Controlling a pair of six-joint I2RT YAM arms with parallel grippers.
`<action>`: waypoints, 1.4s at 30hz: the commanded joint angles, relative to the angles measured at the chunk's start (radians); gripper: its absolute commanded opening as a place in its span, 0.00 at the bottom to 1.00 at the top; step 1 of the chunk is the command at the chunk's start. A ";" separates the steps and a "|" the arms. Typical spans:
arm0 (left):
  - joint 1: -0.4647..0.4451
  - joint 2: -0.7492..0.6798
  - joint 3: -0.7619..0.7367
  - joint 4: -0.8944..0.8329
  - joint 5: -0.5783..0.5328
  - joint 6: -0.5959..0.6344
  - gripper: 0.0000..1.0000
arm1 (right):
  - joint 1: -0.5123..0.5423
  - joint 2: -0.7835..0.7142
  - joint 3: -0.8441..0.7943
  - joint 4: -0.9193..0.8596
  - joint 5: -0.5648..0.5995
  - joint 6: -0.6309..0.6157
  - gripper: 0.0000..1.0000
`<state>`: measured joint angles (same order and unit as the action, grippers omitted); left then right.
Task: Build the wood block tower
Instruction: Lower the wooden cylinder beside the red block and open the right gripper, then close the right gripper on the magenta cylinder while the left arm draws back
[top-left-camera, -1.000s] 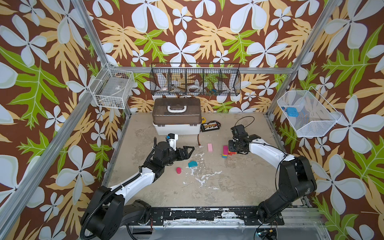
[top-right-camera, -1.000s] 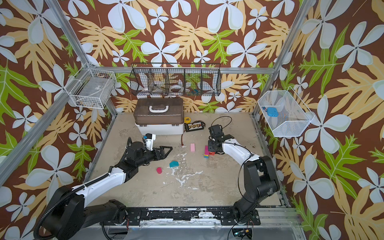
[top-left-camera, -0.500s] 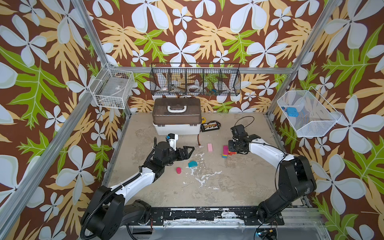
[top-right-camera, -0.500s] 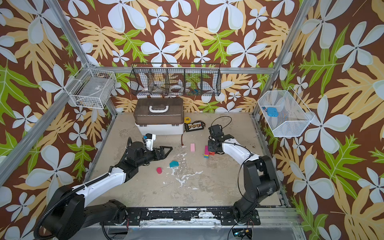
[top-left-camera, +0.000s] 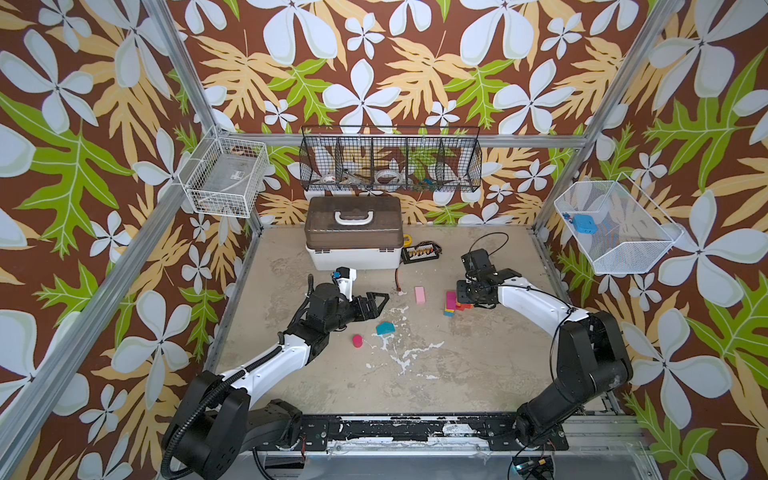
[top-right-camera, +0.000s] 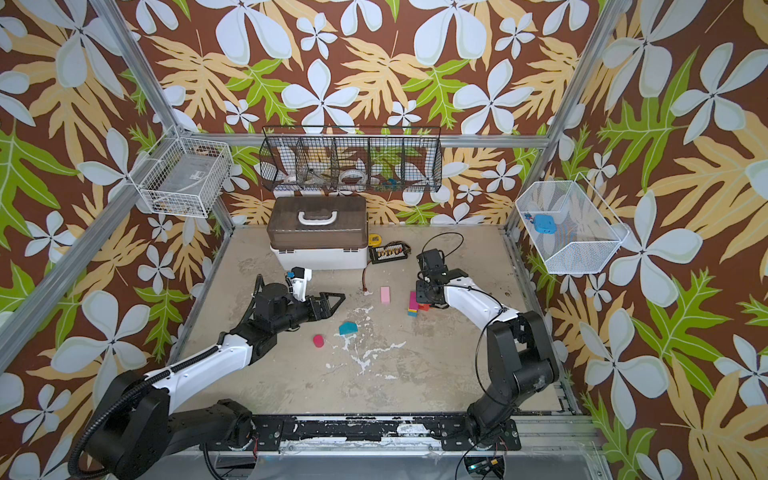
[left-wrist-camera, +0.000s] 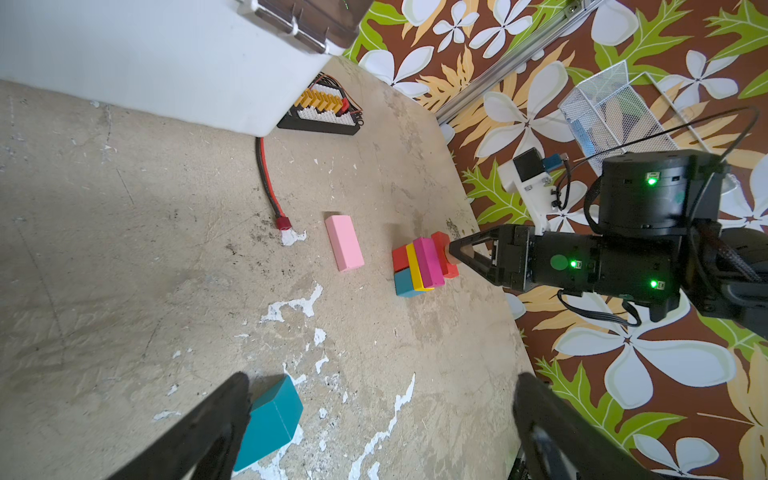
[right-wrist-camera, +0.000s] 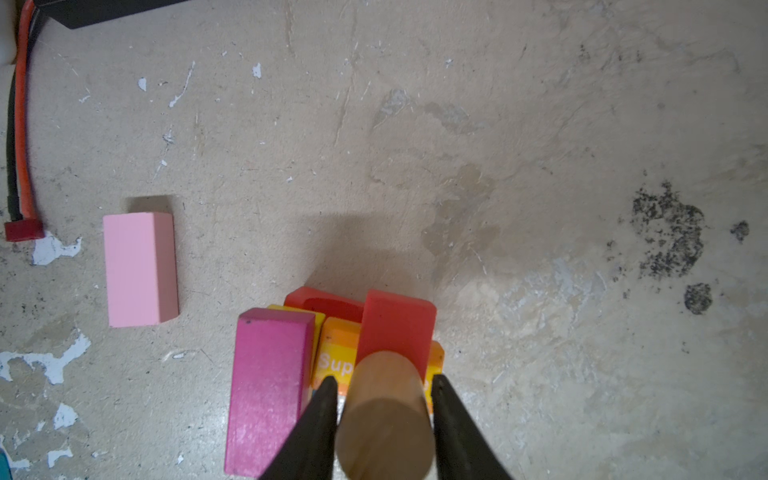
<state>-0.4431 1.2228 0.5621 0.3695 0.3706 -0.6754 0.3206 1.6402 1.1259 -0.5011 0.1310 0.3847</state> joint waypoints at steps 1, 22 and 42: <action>0.000 0.001 0.009 0.000 -0.003 0.006 1.00 | 0.000 -0.005 -0.004 -0.004 0.004 -0.003 0.42; 0.000 -0.010 0.001 -0.014 -0.047 0.014 1.00 | 0.001 -0.140 -0.028 -0.003 0.003 0.004 0.55; 0.014 -0.451 -0.175 -0.164 -0.704 -0.029 1.00 | 0.713 -0.110 0.042 0.131 0.116 0.193 0.69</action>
<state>-0.4339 0.8169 0.4053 0.2173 -0.1890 -0.6846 0.9916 1.4792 1.1488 -0.4217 0.2146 0.5251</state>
